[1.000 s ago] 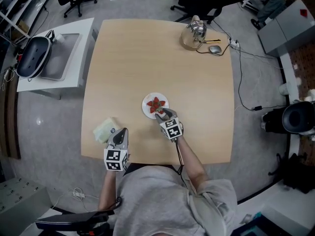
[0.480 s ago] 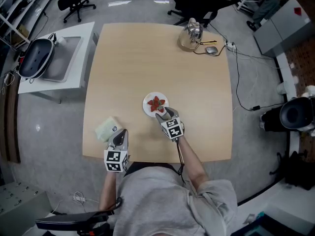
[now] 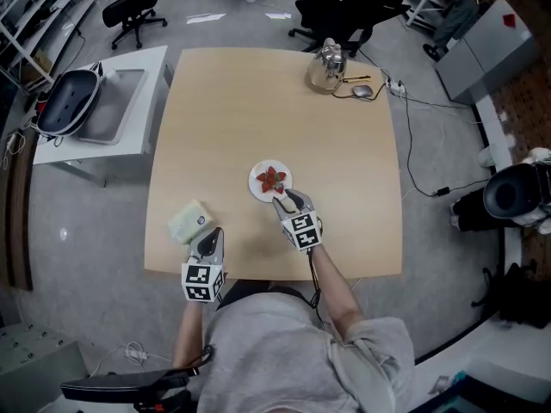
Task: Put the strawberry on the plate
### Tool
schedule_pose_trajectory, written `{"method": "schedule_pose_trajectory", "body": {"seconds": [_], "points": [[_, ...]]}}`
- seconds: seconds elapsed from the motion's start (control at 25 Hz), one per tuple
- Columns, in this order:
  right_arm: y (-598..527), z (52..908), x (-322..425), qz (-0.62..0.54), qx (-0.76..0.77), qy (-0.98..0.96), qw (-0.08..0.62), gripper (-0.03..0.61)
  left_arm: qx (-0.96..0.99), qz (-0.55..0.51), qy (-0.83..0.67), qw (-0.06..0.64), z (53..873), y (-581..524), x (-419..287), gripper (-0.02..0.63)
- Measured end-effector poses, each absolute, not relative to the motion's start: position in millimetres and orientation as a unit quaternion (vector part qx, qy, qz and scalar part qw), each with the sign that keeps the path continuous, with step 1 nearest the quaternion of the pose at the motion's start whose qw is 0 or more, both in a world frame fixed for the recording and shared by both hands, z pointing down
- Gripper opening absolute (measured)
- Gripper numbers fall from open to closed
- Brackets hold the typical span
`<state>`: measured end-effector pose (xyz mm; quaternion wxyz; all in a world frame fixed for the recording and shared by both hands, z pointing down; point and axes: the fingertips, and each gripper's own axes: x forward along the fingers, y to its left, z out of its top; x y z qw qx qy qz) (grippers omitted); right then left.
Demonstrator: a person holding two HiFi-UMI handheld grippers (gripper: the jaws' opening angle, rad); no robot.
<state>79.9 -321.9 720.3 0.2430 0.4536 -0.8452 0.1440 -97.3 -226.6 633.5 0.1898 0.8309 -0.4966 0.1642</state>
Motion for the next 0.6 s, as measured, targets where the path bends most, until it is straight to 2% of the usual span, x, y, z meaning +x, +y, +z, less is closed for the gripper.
{"method": "schedule_pose_trajectory", "body": {"seconds": [0.6], "points": [[-270.3, 639.0, 81.7, 0.097, 0.497, -0.847, 0.160, 0.091, 0.843, 0.125, -0.503, 0.146, 597.1, -199.2, -103.7, 0.020]]}}
